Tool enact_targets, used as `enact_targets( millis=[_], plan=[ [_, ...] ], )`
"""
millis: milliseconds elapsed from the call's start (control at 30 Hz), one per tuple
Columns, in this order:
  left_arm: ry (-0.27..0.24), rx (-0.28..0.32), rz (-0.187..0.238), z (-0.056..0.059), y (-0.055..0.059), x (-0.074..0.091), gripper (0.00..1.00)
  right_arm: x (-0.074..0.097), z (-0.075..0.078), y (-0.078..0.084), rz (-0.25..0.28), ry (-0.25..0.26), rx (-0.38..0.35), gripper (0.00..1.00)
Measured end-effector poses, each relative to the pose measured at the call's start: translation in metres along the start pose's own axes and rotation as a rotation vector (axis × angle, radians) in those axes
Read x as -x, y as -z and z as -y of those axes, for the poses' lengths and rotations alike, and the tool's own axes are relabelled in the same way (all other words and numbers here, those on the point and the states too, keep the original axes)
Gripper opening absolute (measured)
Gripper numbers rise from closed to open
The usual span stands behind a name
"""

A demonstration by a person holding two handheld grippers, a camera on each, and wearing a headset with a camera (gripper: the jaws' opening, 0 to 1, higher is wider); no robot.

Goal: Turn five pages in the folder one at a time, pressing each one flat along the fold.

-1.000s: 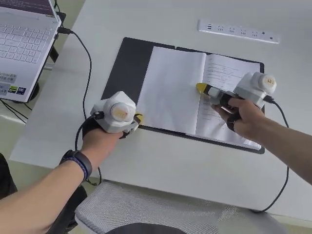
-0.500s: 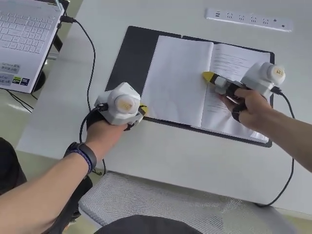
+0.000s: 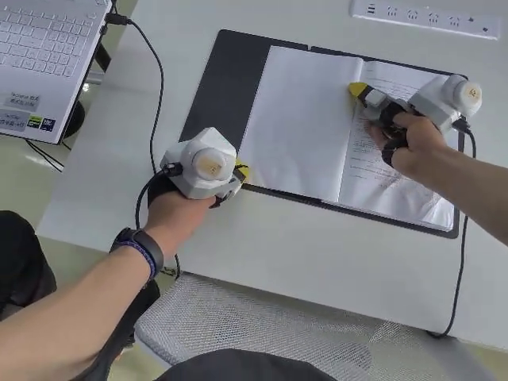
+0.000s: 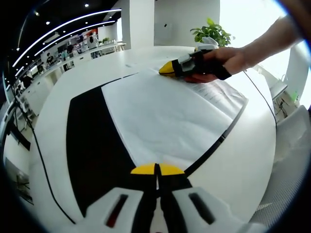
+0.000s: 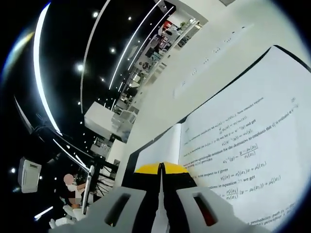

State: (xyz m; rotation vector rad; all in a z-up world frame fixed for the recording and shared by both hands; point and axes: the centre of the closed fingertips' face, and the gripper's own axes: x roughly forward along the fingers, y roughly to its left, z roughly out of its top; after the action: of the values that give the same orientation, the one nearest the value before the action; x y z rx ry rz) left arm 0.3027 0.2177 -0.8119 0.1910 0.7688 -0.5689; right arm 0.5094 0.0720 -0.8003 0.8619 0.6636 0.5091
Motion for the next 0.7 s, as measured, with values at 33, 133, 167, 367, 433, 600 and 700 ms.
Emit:
enact_targets(
  millis=[33, 133, 167, 367, 433, 600, 700],
  plan=[
    [-0.001, 0.001, 0.0, 0.0, 0.0, 0.0, 0.0, -0.004, 0.002, -0.002, 0.004, 0.002, -0.002, 0.0],
    [0.002, 0.003, 0.0, 0.0, 0.0, 0.0, 0.0, -0.014, 0.009, -0.012, 0.031, 0.009, -0.022, 0.0],
    [0.003, 0.004, 0.001, 0.0, 0.0, 0.0, 0.0, -0.017, 0.012, -0.016, 0.047, 0.01, -0.037, 0.0],
    [0.006, 0.008, 0.002, 0.0, -0.002, 0.003, 0.0, -0.032, 0.021, -0.036, 0.128, 0.018, -0.092, 0.0],
    [0.006, 0.006, 0.001, 0.0, -0.002, 0.004, 0.0, -0.036, 0.022, -0.039, 0.143, 0.022, -0.09, 0.0],
    [0.003, 0.005, 0.001, 0.0, -0.002, 0.004, 0.0, -0.042, 0.023, -0.047, 0.172, 0.03, -0.101, 0.0],
    [0.003, 0.005, 0.001, 0.0, -0.003, 0.004, 0.0, -0.045, 0.022, -0.048, 0.166, 0.034, -0.089, 0.0]
  ],
)
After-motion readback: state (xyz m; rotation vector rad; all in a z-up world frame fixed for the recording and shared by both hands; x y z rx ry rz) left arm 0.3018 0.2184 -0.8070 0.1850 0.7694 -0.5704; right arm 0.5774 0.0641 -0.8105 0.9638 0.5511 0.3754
